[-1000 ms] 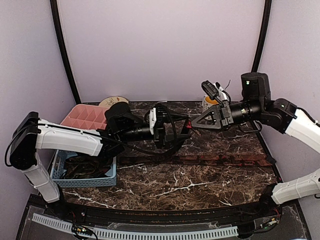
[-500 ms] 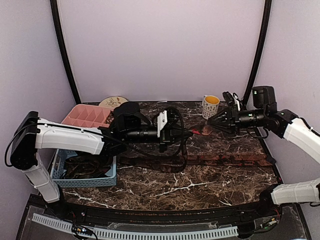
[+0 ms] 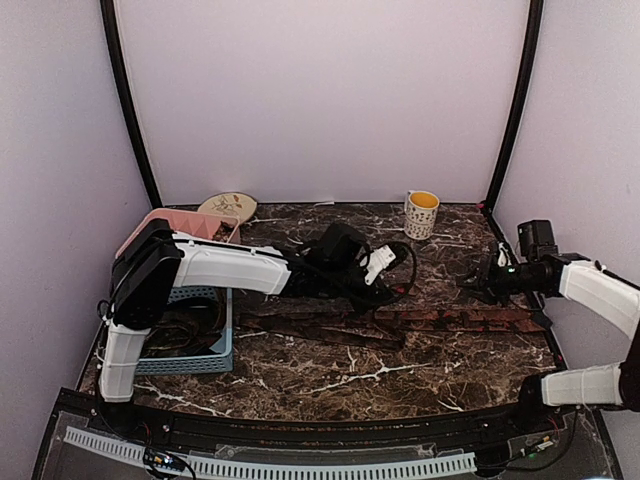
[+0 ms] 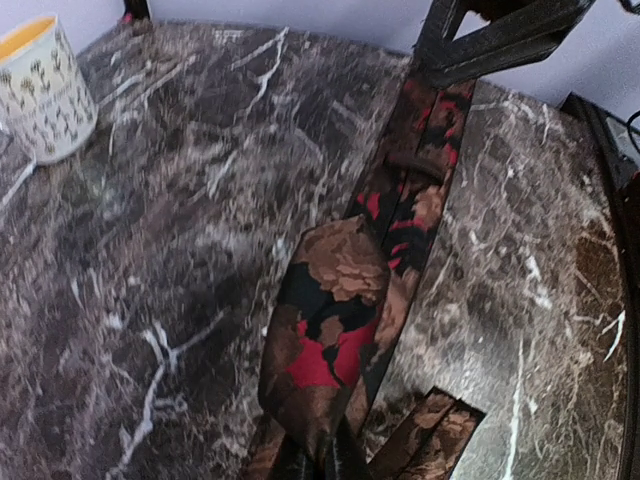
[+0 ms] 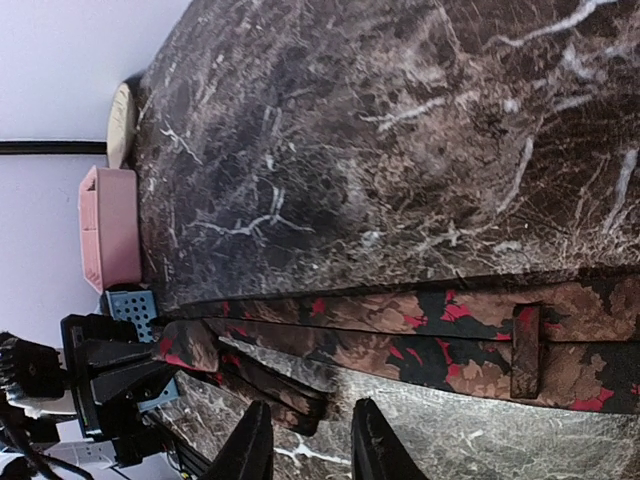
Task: Roll the ties
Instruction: Tie the tie at the center of the board.
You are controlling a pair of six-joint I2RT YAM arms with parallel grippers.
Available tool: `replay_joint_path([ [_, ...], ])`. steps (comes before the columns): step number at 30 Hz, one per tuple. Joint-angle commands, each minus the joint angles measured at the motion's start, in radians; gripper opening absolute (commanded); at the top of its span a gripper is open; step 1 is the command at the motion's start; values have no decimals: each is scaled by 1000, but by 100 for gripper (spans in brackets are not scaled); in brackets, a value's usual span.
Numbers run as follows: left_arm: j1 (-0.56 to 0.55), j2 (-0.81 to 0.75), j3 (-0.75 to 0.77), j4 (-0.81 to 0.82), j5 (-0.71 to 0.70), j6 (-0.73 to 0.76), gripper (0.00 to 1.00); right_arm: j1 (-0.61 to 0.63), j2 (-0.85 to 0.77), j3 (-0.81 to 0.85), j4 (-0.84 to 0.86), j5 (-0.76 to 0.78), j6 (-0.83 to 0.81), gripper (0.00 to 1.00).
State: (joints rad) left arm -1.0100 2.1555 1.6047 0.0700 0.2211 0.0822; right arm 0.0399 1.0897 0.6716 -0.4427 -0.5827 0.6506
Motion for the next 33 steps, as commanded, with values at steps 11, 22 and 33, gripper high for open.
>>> replay_joint_path([
  [11, 113, -207, -211, -126, -40, -71, 0, 286, 308, -29, 296, 154, -8, 17],
  [22, 156, -399, -411, -97, -63, -49, 0, 542, 592, -4, 583, 178, 168, 14],
  [33, 110, -459, -491, -69, 2, 46, 0, 729, 593, 133, 719, 183, 311, 15],
])
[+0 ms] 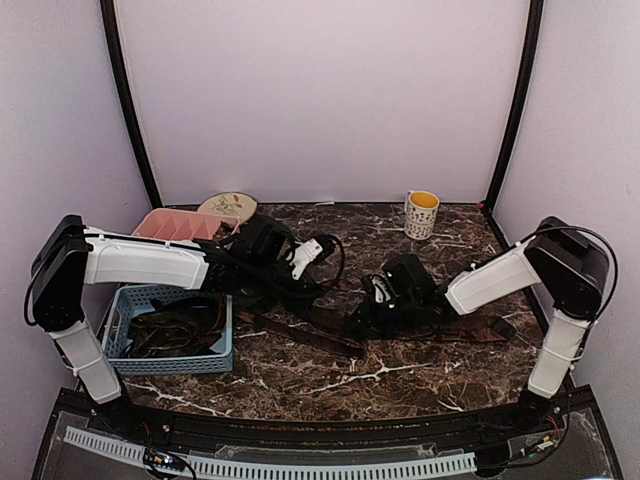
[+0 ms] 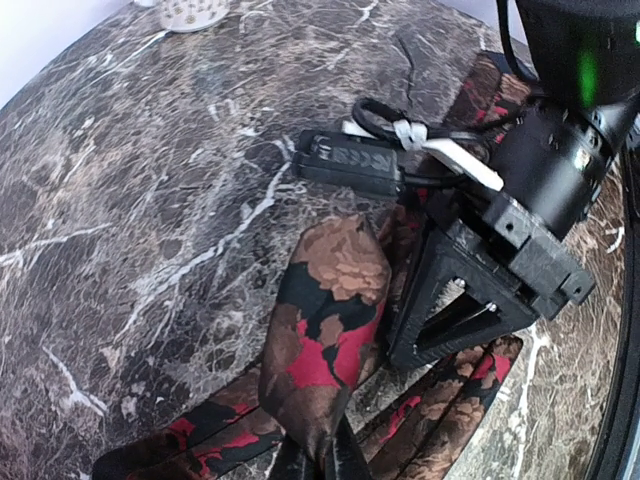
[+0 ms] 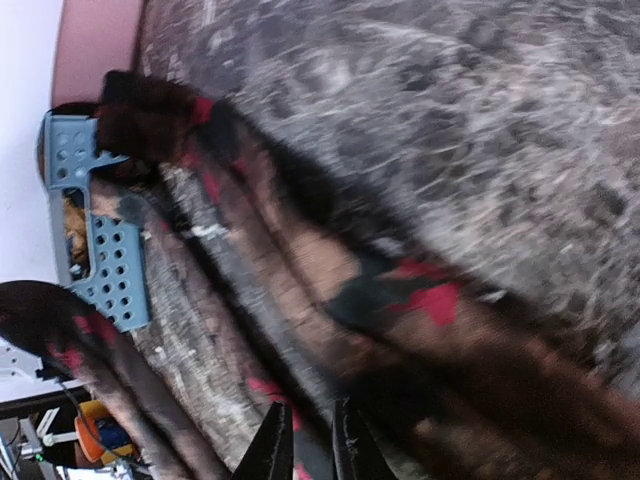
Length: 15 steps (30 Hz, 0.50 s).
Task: Roll the ties
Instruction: Tie the tie at the center of the board.
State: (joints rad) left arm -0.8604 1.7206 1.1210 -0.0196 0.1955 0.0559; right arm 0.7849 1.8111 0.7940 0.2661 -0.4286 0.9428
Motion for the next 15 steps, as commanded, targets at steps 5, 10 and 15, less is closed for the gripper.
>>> replay_joint_path([
  [5, -62, 65, 72, 41, 66, 57, 0, -118, -438, -39, -254, 117, -110, 25],
  [10, -109, 194, 202, 8, 76, 53, 0, -267, -604, -111, -470, 131, -199, 24],
  [15, -150, 308, 312, -45, 83, 49, 0, -386, -646, -216, -529, 72, -246, 22],
])
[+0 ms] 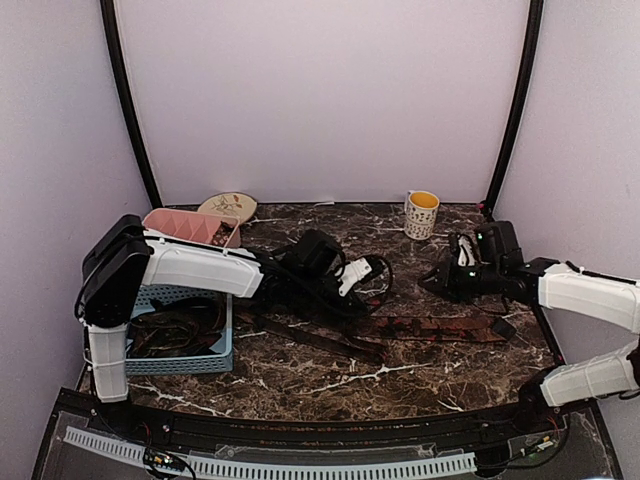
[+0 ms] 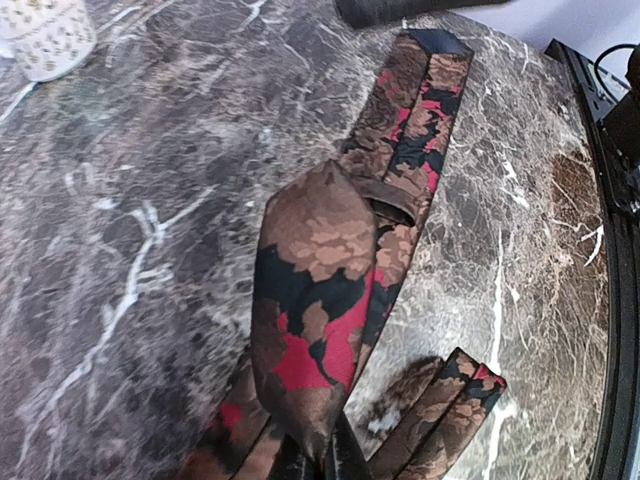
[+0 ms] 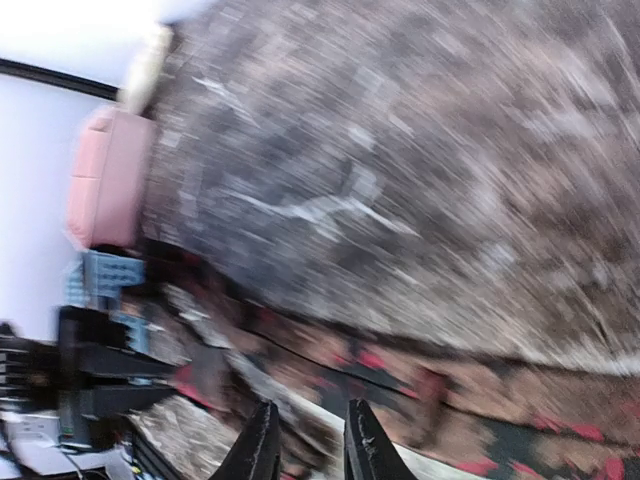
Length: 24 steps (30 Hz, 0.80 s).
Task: Roll the ties
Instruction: Tie the tie at the center of the board.
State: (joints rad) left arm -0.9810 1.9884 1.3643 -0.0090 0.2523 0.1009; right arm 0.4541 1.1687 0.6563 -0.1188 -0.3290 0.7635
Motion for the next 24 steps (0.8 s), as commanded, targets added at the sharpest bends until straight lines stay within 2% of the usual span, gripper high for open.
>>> replay_joint_path([
  [1, -32, 62, 92, -73, 29, 4, 0, -72, -6, -98, -136, -42, -69, 22],
  [6, -50, 157, 228, -233, 50, 84, 0, -130, -11, -170, -97, -95, -67, 24],
  [11, -51, 198, 354, -420, 14, 195, 0, -163, -2, -203, -65, -129, -66, 24],
  [21, -106, 359, 662, -806, -230, 358, 0, -176, 66, -220, -3, -149, -56, 20],
  [24, -108, 378, 704, -850, -260, 365, 0, -175, 117, -245, 55, -147, -46, 17],
])
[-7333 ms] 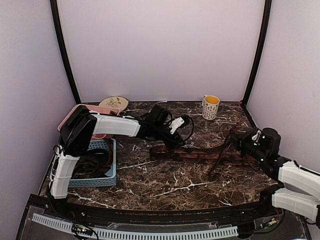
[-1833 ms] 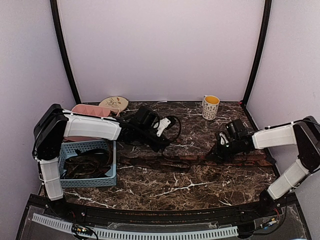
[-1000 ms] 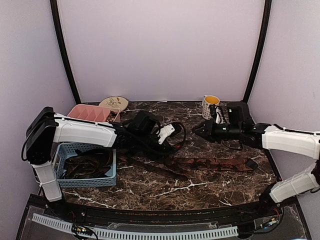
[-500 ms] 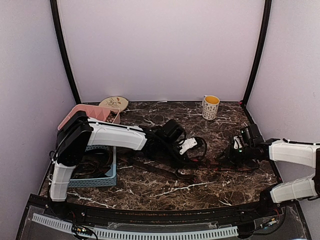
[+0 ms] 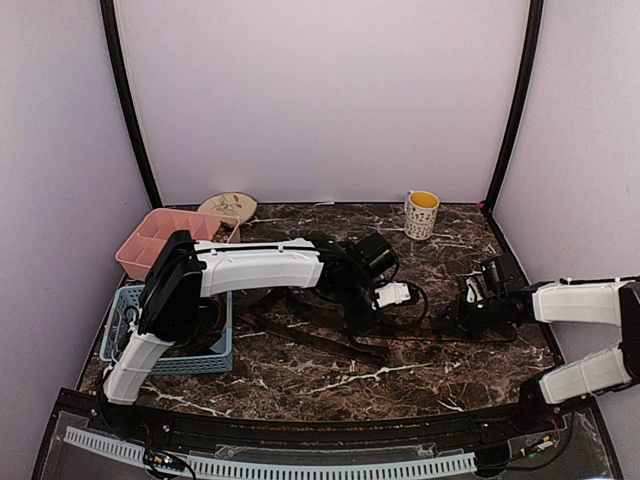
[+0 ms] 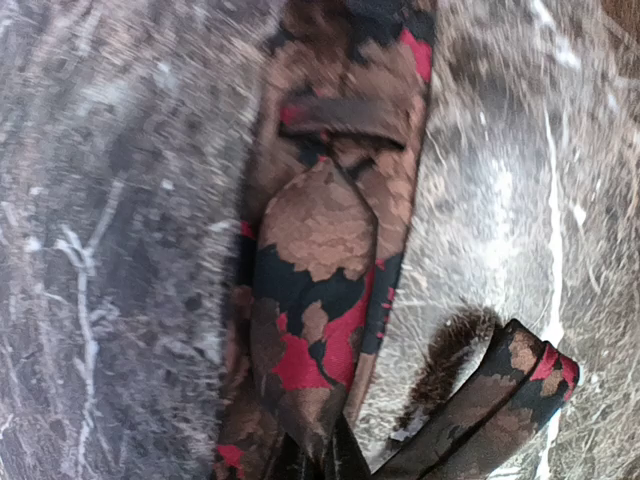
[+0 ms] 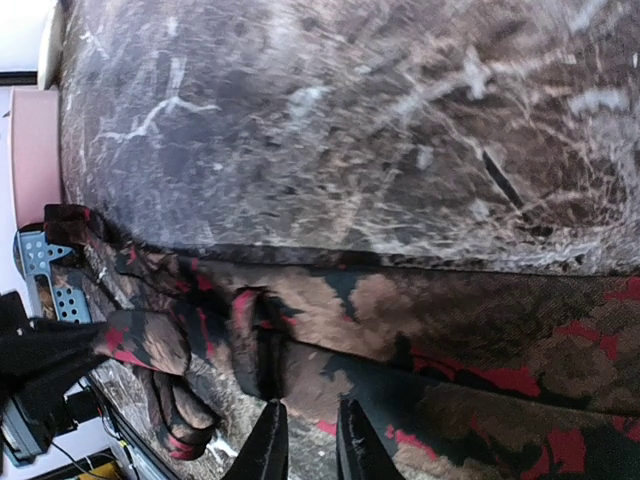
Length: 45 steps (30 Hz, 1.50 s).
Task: Roll the ties
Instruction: Tie the tie at the center of the board.
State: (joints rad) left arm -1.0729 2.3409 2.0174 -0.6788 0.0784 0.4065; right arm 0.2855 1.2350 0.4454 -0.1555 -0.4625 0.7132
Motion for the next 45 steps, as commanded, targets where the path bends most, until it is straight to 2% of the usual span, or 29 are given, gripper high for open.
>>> replay_joint_path([
  [1, -16, 25, 55, -187, -94, 61, 0, -6, 70, -43, 111, -17, 10, 16],
  [5, -16, 14, 59, -212, -102, 69, 0, 20, 137, -61, 211, -33, 46, 13],
  [10, -16, -4, 65, -228, -110, 75, 0, 121, 210, -38, 291, -16, 109, 11],
  [17, -8, -31, 44, -272, -167, 66, 0, 234, 217, -13, 327, 10, 172, 10],
  [22, 11, -44, 34, -258, -186, 80, 0, 237, 206, -3, 292, 37, 157, 10],
  [29, 19, -46, 9, -166, -93, 152, 0, 237, 194, -13, 291, 37, 154, 10],
  [38, 27, -30, -4, -101, -11, 210, 0, 234, 115, -28, 277, 54, 143, 23],
  [45, 27, -26, -15, -44, 34, 227, 0, 230, 173, -36, 317, 34, 148, 24],
])
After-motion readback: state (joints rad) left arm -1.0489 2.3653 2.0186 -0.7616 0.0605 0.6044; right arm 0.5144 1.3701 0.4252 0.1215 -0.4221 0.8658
